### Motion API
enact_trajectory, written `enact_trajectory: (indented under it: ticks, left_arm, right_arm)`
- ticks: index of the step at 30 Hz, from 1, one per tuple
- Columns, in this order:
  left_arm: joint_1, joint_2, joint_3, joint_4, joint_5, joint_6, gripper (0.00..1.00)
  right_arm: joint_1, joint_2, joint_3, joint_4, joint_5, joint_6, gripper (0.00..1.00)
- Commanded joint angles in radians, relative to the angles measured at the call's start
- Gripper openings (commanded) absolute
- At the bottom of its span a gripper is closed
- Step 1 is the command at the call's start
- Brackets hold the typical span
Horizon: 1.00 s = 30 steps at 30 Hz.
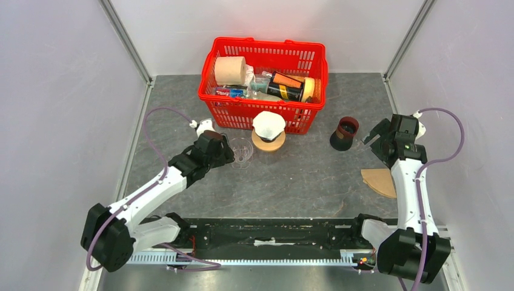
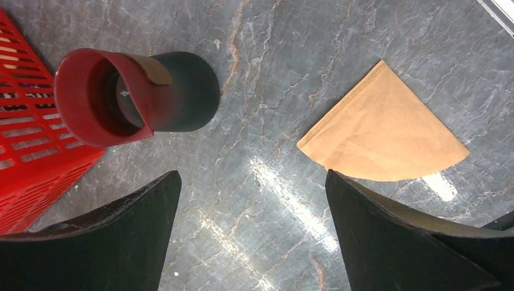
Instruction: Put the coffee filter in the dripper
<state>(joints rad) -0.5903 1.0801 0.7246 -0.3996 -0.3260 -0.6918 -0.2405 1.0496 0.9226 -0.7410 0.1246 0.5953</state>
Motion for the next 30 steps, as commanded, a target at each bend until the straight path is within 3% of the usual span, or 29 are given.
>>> enact_trajectory:
  ticks: [1,6,18,30]
  left_arm:
    - [0.004,0.051,0.041,0.091,0.072,-0.056,0.68]
    - [0.004,0.108,0.044,0.112,0.104,-0.085,0.54]
    - [0.004,0.219,0.068,0.113,0.038,-0.136,0.49]
    - [0.004,0.215,0.084,0.02,-0.018,-0.103,0.07]
  right_arm:
    - [-0.005,-0.042,-0.01,0.044,-0.027,0.004,0.97]
    - [-0.006,-0.061,-0.016,0.051,-0.032,0.001,0.97]
    - [-0.005,-0.09,-0.026,0.06,-0.045,-0.005,0.97]
    - [-0.006,-0.112,-0.031,0.059,-0.05,-0.015,0.97]
